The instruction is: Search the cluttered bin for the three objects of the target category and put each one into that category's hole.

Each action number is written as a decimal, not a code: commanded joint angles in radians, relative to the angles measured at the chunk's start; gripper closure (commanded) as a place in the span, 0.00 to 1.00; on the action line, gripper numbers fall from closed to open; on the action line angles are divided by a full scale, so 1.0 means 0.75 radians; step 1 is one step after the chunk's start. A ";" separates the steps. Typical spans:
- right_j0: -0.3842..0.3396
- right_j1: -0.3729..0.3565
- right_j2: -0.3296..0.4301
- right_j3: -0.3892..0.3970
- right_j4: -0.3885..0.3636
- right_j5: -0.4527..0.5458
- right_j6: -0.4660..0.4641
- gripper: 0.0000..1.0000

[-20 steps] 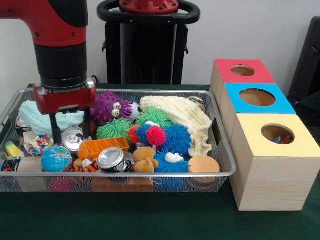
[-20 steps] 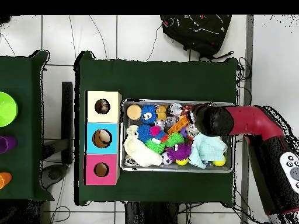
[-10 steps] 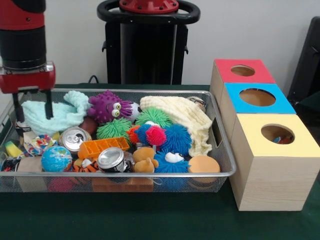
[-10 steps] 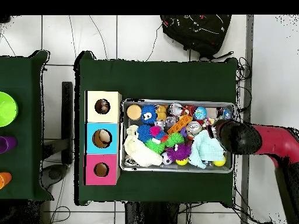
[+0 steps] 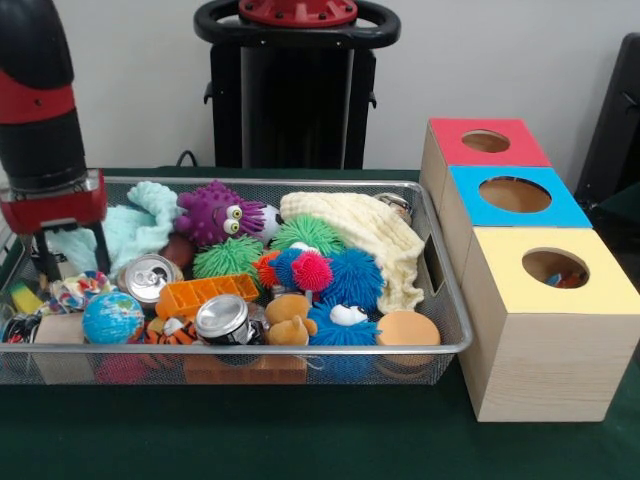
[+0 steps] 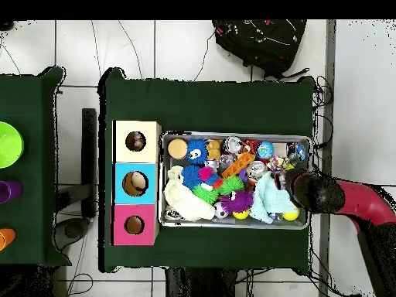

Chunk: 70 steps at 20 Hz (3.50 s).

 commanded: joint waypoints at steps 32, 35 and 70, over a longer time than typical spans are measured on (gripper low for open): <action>0.245 0.061 0.033 -0.262 0.082 0.123 -0.013 1.00; 0.268 -0.082 0.019 -0.181 0.108 0.158 0.054 1.00; 1.209 -0.319 -0.628 -0.331 0.626 0.460 1.114 1.00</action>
